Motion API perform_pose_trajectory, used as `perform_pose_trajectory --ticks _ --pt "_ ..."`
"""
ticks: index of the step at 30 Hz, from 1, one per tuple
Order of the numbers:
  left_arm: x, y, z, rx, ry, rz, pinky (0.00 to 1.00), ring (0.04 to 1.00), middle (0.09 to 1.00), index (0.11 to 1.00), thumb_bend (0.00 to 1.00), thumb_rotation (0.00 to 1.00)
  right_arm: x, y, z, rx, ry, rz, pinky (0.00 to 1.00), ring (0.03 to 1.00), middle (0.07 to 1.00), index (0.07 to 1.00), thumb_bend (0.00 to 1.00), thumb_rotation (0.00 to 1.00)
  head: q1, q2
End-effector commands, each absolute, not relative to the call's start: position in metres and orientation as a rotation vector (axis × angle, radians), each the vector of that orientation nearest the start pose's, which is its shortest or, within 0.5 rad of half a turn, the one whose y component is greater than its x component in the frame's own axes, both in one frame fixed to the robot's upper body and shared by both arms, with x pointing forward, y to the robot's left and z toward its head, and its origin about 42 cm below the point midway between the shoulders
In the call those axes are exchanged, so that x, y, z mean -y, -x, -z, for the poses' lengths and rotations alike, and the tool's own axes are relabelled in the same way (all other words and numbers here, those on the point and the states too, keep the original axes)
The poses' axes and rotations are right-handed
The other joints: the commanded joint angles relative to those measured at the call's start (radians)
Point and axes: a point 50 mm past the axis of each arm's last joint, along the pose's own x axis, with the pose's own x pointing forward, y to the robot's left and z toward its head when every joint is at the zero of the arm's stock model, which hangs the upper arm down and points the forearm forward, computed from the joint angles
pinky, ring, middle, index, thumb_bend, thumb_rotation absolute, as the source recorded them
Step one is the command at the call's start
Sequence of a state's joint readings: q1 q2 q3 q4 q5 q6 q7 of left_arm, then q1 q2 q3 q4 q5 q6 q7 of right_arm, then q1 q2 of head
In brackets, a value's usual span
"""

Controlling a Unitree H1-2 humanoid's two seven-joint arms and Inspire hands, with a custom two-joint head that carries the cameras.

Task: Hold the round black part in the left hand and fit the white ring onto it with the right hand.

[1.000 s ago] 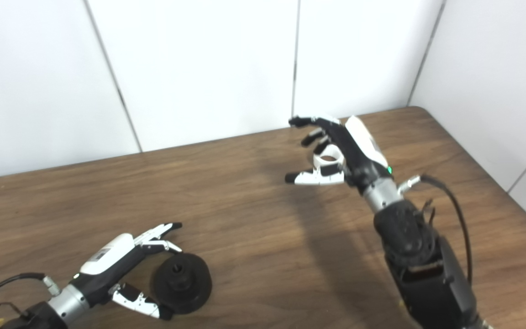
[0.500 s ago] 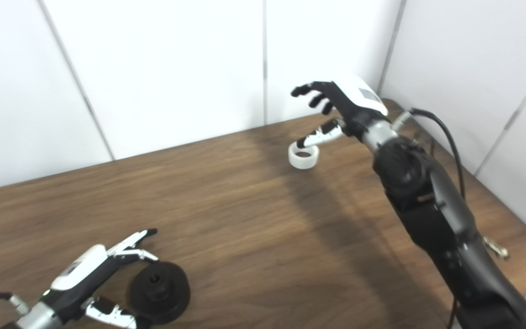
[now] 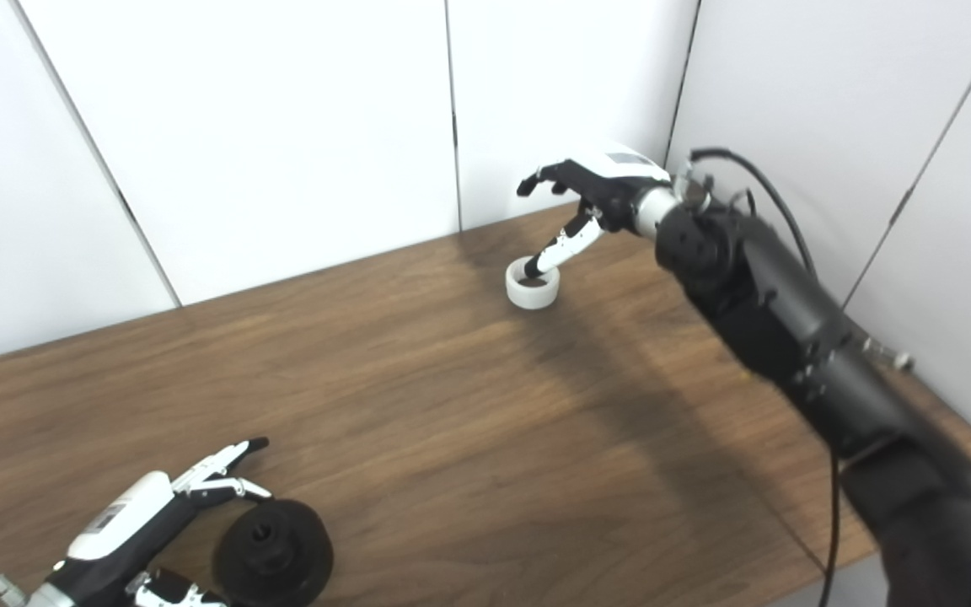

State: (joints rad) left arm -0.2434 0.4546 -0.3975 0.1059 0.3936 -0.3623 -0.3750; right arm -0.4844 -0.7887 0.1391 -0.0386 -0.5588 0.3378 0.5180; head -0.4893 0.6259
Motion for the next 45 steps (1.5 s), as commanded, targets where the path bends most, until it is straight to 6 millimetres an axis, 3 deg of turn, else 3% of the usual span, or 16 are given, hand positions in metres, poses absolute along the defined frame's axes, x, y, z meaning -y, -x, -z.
perform_pose_trajectory --ticks 1,12,13,14,17,25,40,45 --pt "-0.243 -0.324 -0.115 0.191 -0.987 0.901 0.98 1.000 0.997 0.493 0.52 0.08 0.390 -0.408 -0.335 -0.083 1.367 -0.143 0.65 0.856 0.915 0.816 0.90 0.43 -0.005 -0.001" --pt "-0.243 -0.324 -0.110 0.200 -0.993 0.907 0.96 1.000 0.995 0.492 0.52 0.08 0.381 -0.435 -0.331 -0.263 1.325 -0.204 0.75 0.931 0.969 0.882 1.00 0.41 -0.013 -0.006" --pt "-0.243 -0.325 -0.110 0.200 -0.992 0.908 0.95 1.000 0.994 0.527 0.75 0.15 0.380 -0.437 -0.331 -0.278 1.329 -0.211 0.76 0.934 0.974 0.892 1.00 0.41 -0.013 -0.006" --pt "-0.243 -0.325 -0.110 0.202 -0.990 0.908 0.95 1.000 0.993 0.548 0.90 0.20 0.379 -0.438 -0.330 -0.294 1.335 -0.218 0.76 0.939 0.983 0.905 1.00 0.41 -0.012 -0.006" --pt "-0.242 -0.325 -0.110 0.204 -0.986 0.907 0.93 1.000 0.991 0.558 0.99 0.24 0.377 -0.442 -0.326 -0.329 1.352 -0.231 0.76 0.944 0.998 0.934 1.00 0.42 -0.007 -0.005" --pt "-0.243 -0.322 -0.111 0.200 -0.993 0.907 0.94 1.000 0.992 0.560 1.00 0.24 0.371 -0.447 -0.314 -0.405 1.367 -0.266 0.75 0.951 1.000 0.999 1.00 0.33 0.001 0.000" --pt "-0.247 -0.320 -0.114 0.191 -0.993 0.902 0.94 1.000 0.992 0.563 1.00 0.23 0.366 -0.450 -0.292 -0.405 1.373 -0.260 0.75 0.938 1.000 1.000 1.00 0.28 0.009 0.006" --pt "-0.247 -0.318 -0.115 0.180 -0.987 0.902 0.95 1.000 0.992 0.568 1.00 0.22 0.365 -0.448 -0.284 -0.374 1.373 -0.239 0.75 0.932 0.994 0.964 0.96 0.25 0.010 0.008"
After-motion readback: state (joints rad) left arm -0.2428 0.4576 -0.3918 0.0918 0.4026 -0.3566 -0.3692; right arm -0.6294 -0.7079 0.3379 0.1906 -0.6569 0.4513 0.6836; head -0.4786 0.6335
